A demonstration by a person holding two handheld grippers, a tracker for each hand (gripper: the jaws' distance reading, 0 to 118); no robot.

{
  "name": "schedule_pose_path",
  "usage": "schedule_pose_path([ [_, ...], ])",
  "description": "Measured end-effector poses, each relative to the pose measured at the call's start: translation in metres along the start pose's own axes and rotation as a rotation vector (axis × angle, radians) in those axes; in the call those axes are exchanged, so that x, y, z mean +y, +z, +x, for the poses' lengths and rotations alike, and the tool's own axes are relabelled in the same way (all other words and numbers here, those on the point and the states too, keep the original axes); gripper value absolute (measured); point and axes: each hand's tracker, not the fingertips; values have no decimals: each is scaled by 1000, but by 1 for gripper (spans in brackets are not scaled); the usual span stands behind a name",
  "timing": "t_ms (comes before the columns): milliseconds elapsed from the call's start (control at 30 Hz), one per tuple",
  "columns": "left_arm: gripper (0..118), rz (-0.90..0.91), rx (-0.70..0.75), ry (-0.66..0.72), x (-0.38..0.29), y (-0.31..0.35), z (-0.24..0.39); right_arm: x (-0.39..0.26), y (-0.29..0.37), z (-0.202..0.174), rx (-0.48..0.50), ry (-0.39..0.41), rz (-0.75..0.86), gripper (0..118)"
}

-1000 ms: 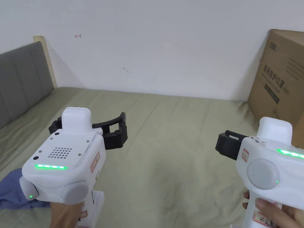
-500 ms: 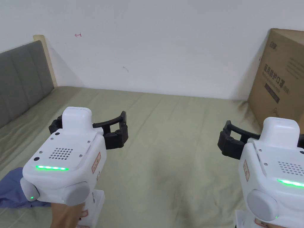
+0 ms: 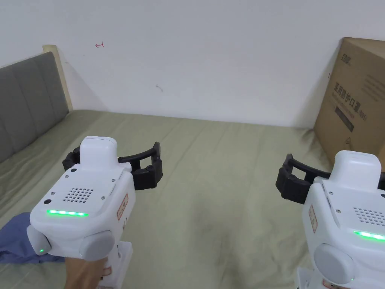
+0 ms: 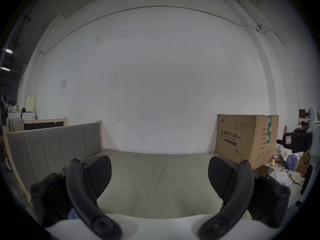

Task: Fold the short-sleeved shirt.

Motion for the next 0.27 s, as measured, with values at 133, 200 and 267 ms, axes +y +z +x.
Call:
schedule_pose_path([
  [133, 112, 2, -2, 3, 1, 0, 0, 0, 1, 0, 0, 9, 7, 118],
  [200, 112, 3, 0, 2, 1, 0, 0, 1, 1, 0, 0, 8, 8, 118],
  [267, 112, 4, 0, 3, 1, 0, 0, 1, 1, 1, 0, 6, 7, 118],
])
